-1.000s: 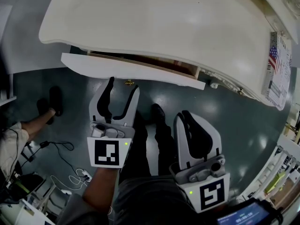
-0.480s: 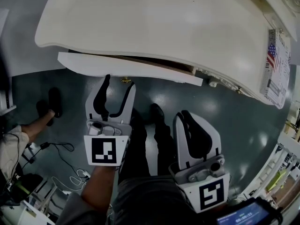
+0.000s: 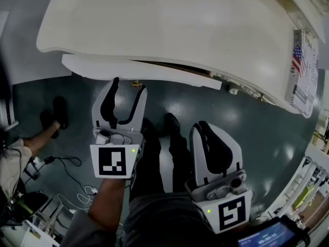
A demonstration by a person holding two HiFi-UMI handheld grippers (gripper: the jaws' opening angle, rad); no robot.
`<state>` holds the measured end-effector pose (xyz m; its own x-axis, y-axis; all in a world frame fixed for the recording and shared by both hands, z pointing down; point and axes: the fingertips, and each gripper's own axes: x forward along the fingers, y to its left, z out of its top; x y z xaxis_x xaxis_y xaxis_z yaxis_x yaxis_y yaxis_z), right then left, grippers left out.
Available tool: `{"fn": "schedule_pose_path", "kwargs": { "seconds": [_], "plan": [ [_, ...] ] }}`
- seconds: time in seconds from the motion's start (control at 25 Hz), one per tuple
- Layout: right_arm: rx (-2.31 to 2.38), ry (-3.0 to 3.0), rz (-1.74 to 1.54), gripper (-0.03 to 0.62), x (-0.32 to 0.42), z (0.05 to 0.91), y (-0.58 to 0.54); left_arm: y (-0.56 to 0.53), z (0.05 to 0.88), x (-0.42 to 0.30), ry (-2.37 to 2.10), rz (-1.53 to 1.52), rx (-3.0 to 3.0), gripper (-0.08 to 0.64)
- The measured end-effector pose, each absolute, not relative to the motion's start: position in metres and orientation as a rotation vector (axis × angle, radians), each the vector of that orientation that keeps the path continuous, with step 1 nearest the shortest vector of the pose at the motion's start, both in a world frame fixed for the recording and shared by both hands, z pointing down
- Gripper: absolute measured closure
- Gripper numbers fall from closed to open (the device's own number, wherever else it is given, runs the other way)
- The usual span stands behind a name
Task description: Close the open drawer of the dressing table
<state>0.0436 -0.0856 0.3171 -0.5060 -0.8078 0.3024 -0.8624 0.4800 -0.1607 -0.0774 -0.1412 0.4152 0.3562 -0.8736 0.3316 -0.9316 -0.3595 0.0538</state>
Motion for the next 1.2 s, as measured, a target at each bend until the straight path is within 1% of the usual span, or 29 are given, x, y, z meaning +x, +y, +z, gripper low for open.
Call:
{"fn": "schedule_pose_path", "kwargs": {
  "seconds": [1.2],
  "plan": [
    [1.477, -2.522, 0.443, 0.576, 0.054, 0.318, -0.092, -0.168, 0.411, -0.076, -1.662, 0.338, 2.42, 0.311]
  ]
}}
